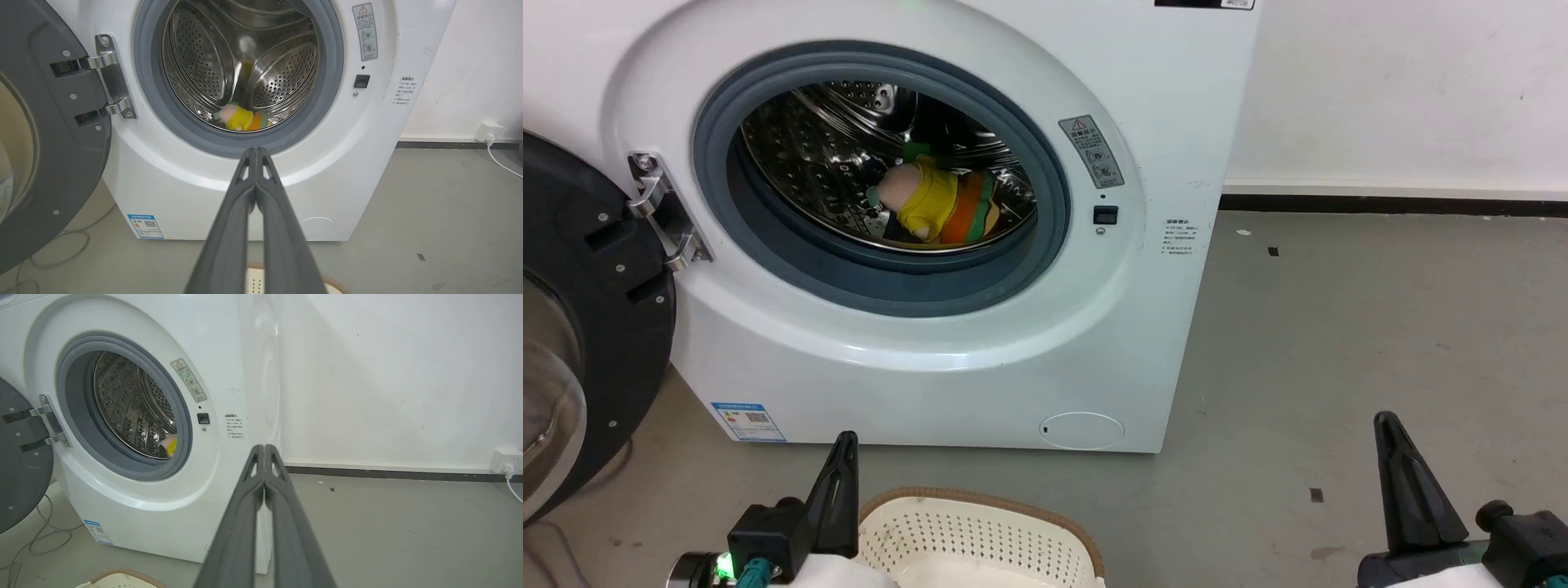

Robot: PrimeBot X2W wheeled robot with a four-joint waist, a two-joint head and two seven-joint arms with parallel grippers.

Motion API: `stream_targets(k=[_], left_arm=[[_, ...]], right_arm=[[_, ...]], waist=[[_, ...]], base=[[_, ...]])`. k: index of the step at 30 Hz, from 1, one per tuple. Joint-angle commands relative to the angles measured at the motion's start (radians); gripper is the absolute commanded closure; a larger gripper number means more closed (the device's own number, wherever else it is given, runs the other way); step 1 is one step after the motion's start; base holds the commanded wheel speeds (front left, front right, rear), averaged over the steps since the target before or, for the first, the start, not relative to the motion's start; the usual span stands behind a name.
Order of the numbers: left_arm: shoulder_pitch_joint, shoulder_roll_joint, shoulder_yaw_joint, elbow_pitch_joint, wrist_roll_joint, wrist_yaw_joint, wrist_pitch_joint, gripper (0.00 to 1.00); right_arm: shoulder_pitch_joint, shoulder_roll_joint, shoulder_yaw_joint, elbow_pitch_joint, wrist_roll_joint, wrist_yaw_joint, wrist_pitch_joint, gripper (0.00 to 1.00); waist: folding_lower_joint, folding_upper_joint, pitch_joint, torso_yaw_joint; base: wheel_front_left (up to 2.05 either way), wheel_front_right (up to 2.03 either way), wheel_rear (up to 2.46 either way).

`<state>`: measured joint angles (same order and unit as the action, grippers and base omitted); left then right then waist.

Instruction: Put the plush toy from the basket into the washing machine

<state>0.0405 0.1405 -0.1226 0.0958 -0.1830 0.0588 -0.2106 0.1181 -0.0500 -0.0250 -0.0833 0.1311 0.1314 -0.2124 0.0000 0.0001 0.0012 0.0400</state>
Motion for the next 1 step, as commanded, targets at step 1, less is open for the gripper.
stream_targets(k=[1], left_arm=[[-0.008,-0.004,0.005,-0.008,0.011,-0.005,0.008,1.0]], right_arm=[[-0.019,0.0,0.003,0.005,-0.012,0.0,0.009,1.0]], waist=[[0.0,-0.0001,0.0,-0.001]], base=[[0.0,0.0,0.0]])
